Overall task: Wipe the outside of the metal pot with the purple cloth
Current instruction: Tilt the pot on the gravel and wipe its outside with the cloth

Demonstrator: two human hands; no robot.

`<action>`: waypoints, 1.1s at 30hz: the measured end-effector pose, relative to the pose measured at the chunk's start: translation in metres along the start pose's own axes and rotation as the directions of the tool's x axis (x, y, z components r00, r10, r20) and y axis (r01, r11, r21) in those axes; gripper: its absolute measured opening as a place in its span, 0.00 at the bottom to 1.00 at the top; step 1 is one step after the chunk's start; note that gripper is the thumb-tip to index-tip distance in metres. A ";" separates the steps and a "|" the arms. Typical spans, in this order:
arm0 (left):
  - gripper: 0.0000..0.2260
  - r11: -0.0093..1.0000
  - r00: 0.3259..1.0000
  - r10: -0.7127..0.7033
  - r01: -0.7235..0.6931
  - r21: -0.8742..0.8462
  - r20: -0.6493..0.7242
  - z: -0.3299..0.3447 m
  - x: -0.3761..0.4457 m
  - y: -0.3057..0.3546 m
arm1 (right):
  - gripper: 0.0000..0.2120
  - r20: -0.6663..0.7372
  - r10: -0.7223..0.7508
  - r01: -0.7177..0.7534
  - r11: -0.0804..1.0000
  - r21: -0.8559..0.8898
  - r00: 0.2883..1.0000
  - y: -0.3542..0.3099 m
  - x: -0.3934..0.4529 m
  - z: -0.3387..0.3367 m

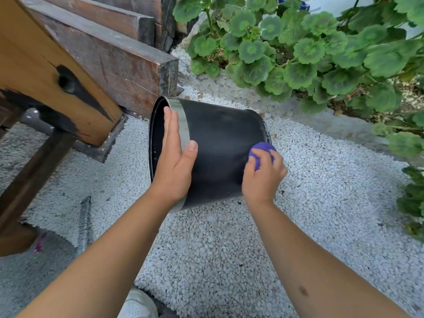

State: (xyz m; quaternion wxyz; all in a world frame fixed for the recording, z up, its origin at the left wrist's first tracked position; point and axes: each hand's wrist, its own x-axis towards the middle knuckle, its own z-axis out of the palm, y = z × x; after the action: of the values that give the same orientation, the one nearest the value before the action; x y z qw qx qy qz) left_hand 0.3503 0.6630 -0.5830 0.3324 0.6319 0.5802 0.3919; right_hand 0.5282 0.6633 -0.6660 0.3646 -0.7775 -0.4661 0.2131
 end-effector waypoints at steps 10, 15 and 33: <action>0.18 0.991 0.998 0.065 -0.064 0.113 -0.008 0.005 -0.069 -0.021 | 0.10 -0.012 0.065 -0.065 0.998 -0.002 0.998 0.014 0.000 0.000; 0.03 0.979 0.999 -0.045 0.049 0.196 -0.026 0.007 -0.063 -0.016 | 0.10 0.008 0.077 -0.077 0.996 0.042 0.997 0.008 0.006 -0.005; 0.34 0.971 0.988 0.047 -0.080 0.224 0.148 -0.009 -0.023 0.016 | 0.12 0.082 -0.077 0.058 0.976 0.211 0.994 -0.067 0.007 -0.018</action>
State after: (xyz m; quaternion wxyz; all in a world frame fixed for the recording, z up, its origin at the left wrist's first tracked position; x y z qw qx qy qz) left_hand 0.3493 0.6382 -0.5672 0.2848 0.7107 0.5759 0.2867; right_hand 0.5054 0.6834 -0.6032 0.4298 -0.7083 -0.4833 0.2829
